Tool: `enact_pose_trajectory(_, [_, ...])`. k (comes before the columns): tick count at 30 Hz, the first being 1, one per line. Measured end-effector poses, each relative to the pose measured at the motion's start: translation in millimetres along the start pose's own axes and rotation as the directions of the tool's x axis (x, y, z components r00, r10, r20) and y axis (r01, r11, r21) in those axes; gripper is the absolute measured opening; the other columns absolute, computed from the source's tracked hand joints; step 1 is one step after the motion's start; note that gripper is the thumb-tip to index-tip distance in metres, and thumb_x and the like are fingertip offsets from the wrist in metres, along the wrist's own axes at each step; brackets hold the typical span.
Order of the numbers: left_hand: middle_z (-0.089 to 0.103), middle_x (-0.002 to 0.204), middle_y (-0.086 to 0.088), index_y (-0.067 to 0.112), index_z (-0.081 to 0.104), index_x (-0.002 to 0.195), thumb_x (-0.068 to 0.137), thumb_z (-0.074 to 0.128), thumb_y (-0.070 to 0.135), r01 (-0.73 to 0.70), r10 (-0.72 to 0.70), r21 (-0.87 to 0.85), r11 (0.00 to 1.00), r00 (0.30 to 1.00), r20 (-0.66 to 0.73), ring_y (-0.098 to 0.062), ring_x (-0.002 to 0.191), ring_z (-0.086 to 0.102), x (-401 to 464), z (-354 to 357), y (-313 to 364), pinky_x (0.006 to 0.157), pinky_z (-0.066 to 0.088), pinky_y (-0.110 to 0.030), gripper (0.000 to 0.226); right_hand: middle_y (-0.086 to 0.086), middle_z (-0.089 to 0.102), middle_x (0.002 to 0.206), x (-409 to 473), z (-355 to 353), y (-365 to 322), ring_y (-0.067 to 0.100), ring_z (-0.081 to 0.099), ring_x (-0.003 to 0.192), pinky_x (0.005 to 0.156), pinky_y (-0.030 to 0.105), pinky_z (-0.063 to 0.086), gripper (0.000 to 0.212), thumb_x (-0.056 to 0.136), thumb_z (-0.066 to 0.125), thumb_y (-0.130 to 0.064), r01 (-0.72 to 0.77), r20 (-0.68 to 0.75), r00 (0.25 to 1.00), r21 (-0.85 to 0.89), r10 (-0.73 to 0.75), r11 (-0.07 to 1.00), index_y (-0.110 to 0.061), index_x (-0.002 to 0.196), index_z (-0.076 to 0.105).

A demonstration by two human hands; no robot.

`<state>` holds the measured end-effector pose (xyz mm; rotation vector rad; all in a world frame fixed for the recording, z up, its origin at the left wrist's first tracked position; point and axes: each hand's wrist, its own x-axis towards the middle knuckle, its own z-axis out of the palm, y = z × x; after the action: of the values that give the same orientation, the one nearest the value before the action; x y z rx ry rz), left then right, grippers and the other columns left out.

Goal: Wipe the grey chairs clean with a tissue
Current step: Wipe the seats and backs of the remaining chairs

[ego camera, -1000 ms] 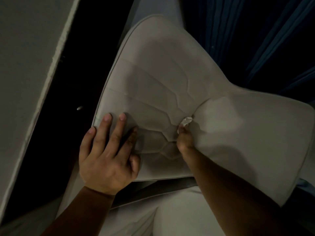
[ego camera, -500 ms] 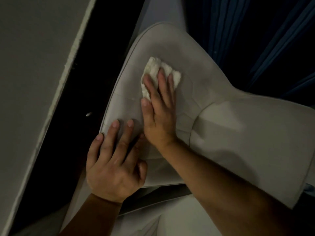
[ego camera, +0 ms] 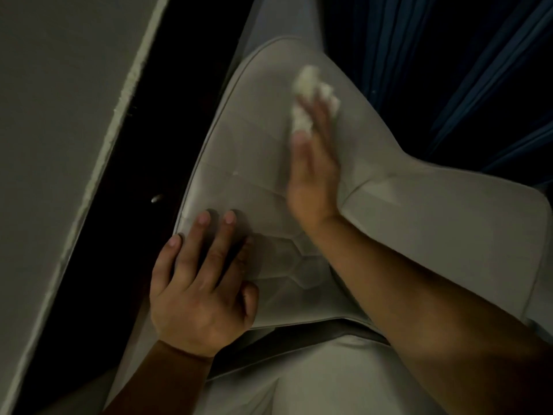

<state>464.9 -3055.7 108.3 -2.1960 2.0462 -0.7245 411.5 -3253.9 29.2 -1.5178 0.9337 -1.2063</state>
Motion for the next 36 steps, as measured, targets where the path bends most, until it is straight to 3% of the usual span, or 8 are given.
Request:
enact_pose_trajectory(3, [0.053,0.148,-0.004,0.023,0.075,0.122,0.087,0.049,0.041,-0.001,0.001,-0.005,1.000,1.000,0.002,-0.027,0.143,0.043,0,-1,1,0.116,0.027,-0.042,0.047,0.017,0.039,0.152,-24,8,-17,0.034,0.017,0.148,0.114,0.062,0.020,0.047,0.102,0.030,-0.030,0.439,0.280,0.861,0.012,-0.425,0.898,-0.012,0.140,0.051])
enact_pose_trajectory(10, [0.053,0.148,-0.005,0.022,0.077,0.118,0.086,0.049,0.041,-0.004,0.004,-0.008,1.000,1.000,0.008,-0.028,0.142,0.044,1,-2,0,0.117,0.026,-0.041,0.047,0.010,0.045,0.149,1,1,8,0.034,0.029,0.144,0.115,0.060,0.012,0.049,0.101,0.024,-0.041,0.671,0.388,0.733,-0.278,-0.559,0.687,-0.026,0.140,0.050])
enact_pose_trajectory(14, [0.054,0.148,-0.004,0.024,0.076,0.120,0.086,0.050,0.040,-0.011,0.011,0.002,1.000,1.000,0.017,-0.028,0.141,0.045,1,-3,0,0.116,0.026,-0.041,0.046,0.009,0.031,0.157,36,-2,21,0.033,0.018,0.148,0.118,0.057,0.011,0.047,0.103,0.026,-0.038,0.371,0.190,0.928,-0.429,-0.319,0.824,-0.026,0.147,0.039])
enact_pose_trajectory(19, [0.054,0.148,-0.004,0.024,0.075,0.121,0.086,0.049,0.039,-0.004,0.004,0.005,1.000,1.000,0.022,-0.028,0.141,0.046,1,-5,2,0.115,0.029,-0.043,0.046,0.011,0.023,0.160,27,2,43,0.033,0.014,0.149,0.120,0.047,0.014,0.051,0.105,0.019,-0.037,-0.008,-0.089,0.995,-0.451,-0.036,0.893,-0.019,0.152,0.029])
enact_pose_trajectory(23, [0.055,0.147,-0.005,0.023,0.076,0.119,0.086,0.049,0.039,-0.012,0.012,0.002,1.000,1.000,0.017,-0.028,0.141,0.045,0,-4,1,0.112,0.031,-0.046,0.046,0.013,0.023,0.159,-7,-23,103,0.027,0.026,0.146,0.119,0.036,0.024,0.051,0.104,0.026,-0.030,-0.412,-0.168,0.911,-0.374,0.376,0.831,-0.013,0.153,0.024])
enact_pose_trajectory(27, [0.056,0.146,-0.006,0.023,0.077,0.118,0.085,0.050,0.039,-0.009,0.009,0.008,1.000,1.000,0.021,-0.029,0.140,0.046,1,-3,1,0.111,0.031,-0.046,0.045,0.015,0.045,0.148,-33,-55,147,0.027,0.040,0.137,0.117,0.037,0.021,0.044,0.107,0.028,-0.021,-0.780,-0.244,0.617,-0.312,0.748,0.542,-0.005,0.146,0.039])
enact_pose_trajectory(32, [0.055,0.147,-0.005,0.023,0.078,0.115,0.085,0.050,0.038,-0.016,0.016,-0.004,1.000,1.000,0.010,-0.029,0.140,0.047,0,-1,-2,0.112,0.031,-0.046,0.043,-0.014,0.034,0.152,-15,-68,104,0.006,0.029,0.143,0.121,0.028,0.019,0.054,0.103,0.024,-0.049,-0.363,-0.286,0.902,-0.096,0.324,0.927,-0.023,0.149,0.035])
enact_pose_trajectory(36, [0.054,0.148,-0.004,0.023,0.078,0.114,0.085,0.051,0.037,-0.009,0.009,-0.004,1.000,1.000,-0.004,-0.028,0.141,0.045,-1,-1,0,0.114,0.029,-0.044,0.042,0.001,0.038,0.154,41,-46,67,0.019,0.031,0.144,0.120,0.044,0.022,0.043,0.105,0.025,-0.035,-0.107,-0.170,0.983,-0.217,0.070,0.970,-0.030,0.146,0.035])
